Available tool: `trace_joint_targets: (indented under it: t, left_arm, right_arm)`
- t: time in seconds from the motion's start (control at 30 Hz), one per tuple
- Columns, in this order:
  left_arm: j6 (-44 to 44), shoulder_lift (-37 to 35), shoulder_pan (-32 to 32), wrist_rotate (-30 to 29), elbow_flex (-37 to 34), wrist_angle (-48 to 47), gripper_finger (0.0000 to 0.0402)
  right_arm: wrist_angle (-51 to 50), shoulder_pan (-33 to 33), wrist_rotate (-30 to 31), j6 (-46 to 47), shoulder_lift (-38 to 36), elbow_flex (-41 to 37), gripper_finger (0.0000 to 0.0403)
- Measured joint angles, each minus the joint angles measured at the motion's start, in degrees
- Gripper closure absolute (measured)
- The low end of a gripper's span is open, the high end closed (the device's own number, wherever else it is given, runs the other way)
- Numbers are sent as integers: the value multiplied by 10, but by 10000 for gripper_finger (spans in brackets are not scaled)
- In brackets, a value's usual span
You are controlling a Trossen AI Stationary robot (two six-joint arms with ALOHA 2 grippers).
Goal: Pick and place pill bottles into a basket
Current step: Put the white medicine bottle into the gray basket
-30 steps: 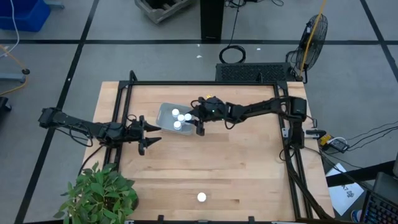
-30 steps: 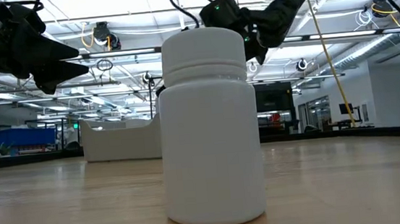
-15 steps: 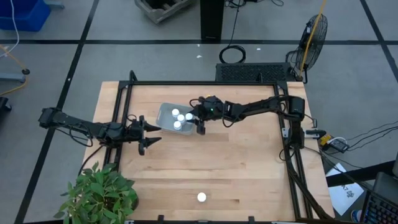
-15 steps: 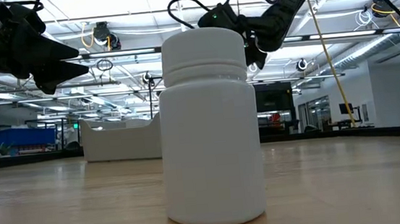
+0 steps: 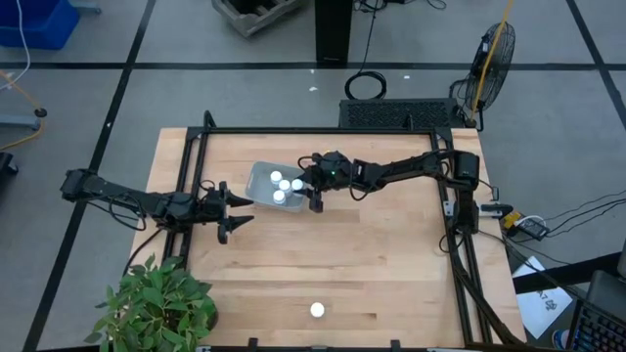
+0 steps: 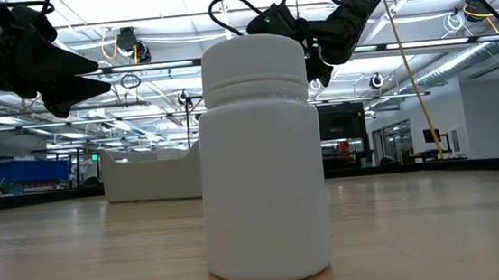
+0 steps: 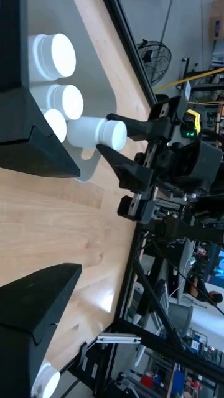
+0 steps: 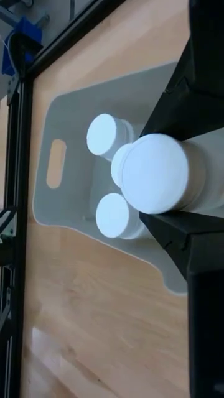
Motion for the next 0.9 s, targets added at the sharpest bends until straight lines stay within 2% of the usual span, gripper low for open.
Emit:
trace_joint_targets:
  t: [0.9]
  left_arm:
    - [0, 0, 0, 0, 0, 0, 158]
  right_arm:
    - [46, -28, -15, 11, 39, 0, 244]
